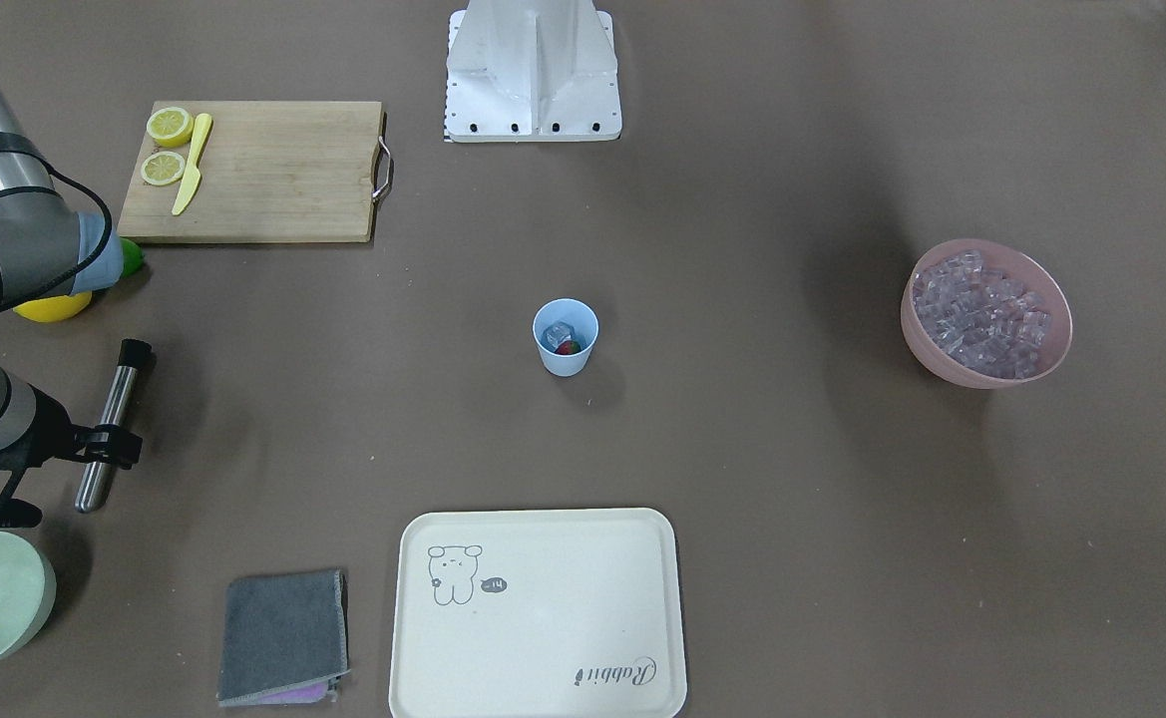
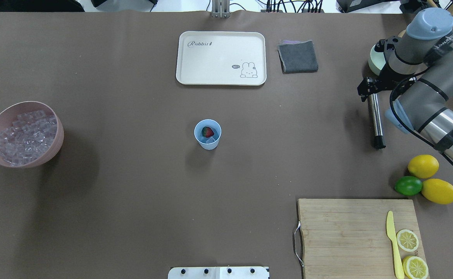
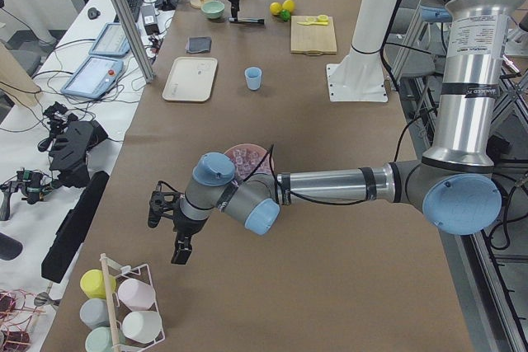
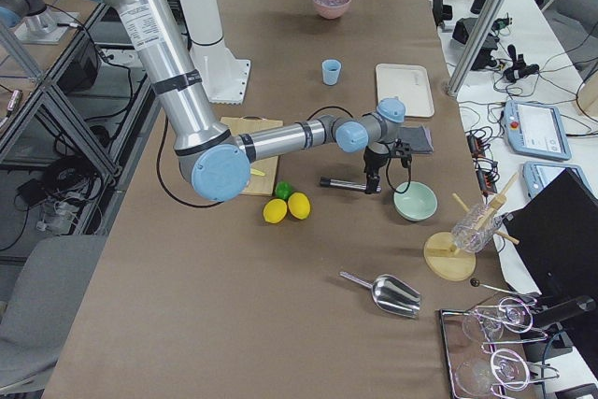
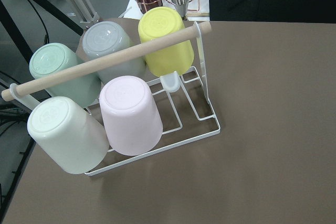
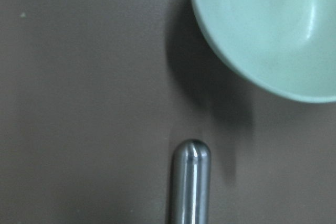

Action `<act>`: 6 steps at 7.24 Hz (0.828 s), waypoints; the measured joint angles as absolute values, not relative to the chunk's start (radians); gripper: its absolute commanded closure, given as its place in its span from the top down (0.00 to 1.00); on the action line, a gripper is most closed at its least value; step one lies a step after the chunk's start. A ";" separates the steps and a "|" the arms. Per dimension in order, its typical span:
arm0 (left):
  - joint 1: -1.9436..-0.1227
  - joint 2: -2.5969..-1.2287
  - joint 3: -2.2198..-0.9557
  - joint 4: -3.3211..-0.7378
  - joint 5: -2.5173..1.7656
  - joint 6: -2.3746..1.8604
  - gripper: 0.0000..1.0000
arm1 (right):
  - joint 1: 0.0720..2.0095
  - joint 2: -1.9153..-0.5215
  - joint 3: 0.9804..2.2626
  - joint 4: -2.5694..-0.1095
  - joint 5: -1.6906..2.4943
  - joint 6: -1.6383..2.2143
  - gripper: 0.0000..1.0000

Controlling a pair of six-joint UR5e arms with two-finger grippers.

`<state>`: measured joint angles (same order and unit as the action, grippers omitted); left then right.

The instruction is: Mash ice and strawberries in cup

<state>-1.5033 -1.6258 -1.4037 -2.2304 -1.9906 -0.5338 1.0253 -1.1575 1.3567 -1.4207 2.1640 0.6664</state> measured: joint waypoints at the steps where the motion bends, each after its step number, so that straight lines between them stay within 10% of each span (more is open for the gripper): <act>1: -1.503 -1.625 -1.404 -2.230 -1.992 -0.534 0.97 | 1.057 -1.157 1.388 -1.424 2.212 0.661 1.00; 6: -1.520 -1.624 -1.424 -2.202 -2.108 -0.472 0.97 | 1.420 -1.218 1.523 -1.761 2.292 0.112 1.00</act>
<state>-1.5198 -1.6237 -1.4242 -2.2017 -2.1077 -0.4720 1.4198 -1.2179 1.5234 -1.7609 2.2921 0.1118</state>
